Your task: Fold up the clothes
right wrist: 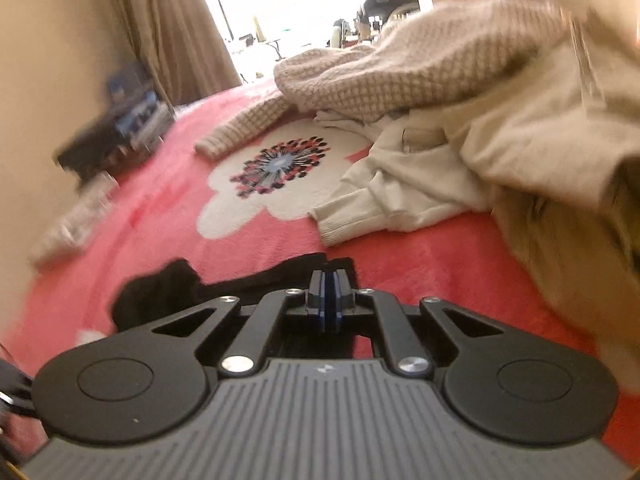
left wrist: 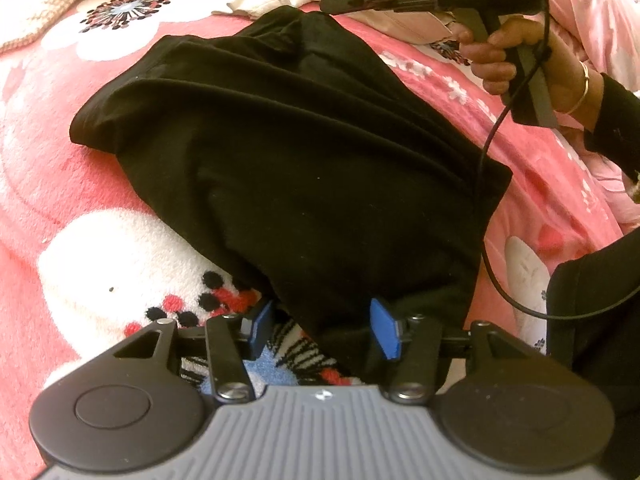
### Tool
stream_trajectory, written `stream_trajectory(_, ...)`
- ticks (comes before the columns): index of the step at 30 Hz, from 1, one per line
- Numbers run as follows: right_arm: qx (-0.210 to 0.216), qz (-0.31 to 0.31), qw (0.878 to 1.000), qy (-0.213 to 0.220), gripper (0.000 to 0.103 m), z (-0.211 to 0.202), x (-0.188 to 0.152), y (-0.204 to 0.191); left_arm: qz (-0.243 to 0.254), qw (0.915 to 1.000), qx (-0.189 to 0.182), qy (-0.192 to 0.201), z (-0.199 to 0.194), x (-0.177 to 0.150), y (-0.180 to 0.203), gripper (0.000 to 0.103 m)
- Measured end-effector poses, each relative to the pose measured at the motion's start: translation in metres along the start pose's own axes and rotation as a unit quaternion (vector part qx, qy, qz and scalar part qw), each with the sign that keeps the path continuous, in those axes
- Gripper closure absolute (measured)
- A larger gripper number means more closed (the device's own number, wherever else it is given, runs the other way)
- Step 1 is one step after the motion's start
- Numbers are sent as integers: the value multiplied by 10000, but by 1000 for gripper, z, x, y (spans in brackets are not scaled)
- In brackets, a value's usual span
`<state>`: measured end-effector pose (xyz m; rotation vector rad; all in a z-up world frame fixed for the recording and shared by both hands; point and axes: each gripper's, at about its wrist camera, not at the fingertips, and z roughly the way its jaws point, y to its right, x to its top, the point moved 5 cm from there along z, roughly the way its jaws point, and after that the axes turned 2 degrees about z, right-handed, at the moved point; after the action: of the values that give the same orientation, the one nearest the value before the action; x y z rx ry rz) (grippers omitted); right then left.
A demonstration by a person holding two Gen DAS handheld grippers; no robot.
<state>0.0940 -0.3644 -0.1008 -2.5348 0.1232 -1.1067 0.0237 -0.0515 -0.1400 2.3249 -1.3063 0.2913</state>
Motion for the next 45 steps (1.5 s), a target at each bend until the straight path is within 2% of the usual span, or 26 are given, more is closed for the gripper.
stream_trajectory(2, 328, 409, 9986, -103, 94, -2, 0, 7, 23, 10000, 1, 4, 0, 0, 0, 47)
stream_trajectory(4, 553, 729, 9955, -233, 71, -1, -3, 13, 46, 10000, -14, 15, 0, -1, 0, 47)
stream_trajectory(7, 768, 811, 9929, -399, 62, 4, -6, 14, 91, 9999, -33, 36, 0, -2, 0, 46)
stream_trajectory(11, 946, 602, 9918, -607, 61, 16, -6, 10, 137, 9999, -44, 59, 1, -2, 2, 46)
stream_trajectory(13, 984, 366, 9922, -675, 64, 23, -4, 6, 150, 9999, -51, 66, 1, -3, 2, 46)
stream_trajectory(14, 1037, 238, 9924, -623, 70, 23, -1, 3, 152, 9998, -55, 69, 1, -3, 2, 46)
stream_trajectory(15, 1089, 110, 9923, -571, 92, 22, 1, 0, 155, 9998, -58, 73, 1, -3, 2, 46)
stream_trajectory(18, 1244, -274, 9910, -415, 98, 21, 7, -10, 195, 9998, -52, 87, 1, -4, 2, 46)
stream_trajectory(20, 1319, -454, 9898, -305, 98, 19, 11, -15, 226, 9997, -48, 91, 1, -5, 3, 46)
stream_trajectory(26, 1251, -264, 9917, -146, 99, 17, 22, 5, 220, 9997, -98, 99, 0, -7, 3, 46)
stream_trajectory(30, 1141, -256, 9928, -270, 99, 28, 17, 14, 237, 9996, -101, 91, 0, -8, 4, 46)
stream_trajectory(32, 941, -253, 9942, -450, 98, 42, 9, 22, 237, 9996, -99, 84, -1, -9, 4, 46)
stream_trajectory(35, 930, 144, 9937, -613, 95, 54, 4, 36, 242, 9996, -92, 83, -2, -9, 5, 46)
stream_trajectory(39, 819, 965, 9918, -191, 87, 37, 17, 57, 272, 9996, -72, 80, -1, -9, 6, 45)
stream_trajectory(42, 743, 919, 9930, 7, 87, 18, 27, 59, 273, 9996, -70, 74, 0, -6, 5, 45)
stream_trajectory(45, 815, 86, 9966, 26, 87, 5, 33, 30, 297, 9995, -57, 71, 2, -4, 2, 45)
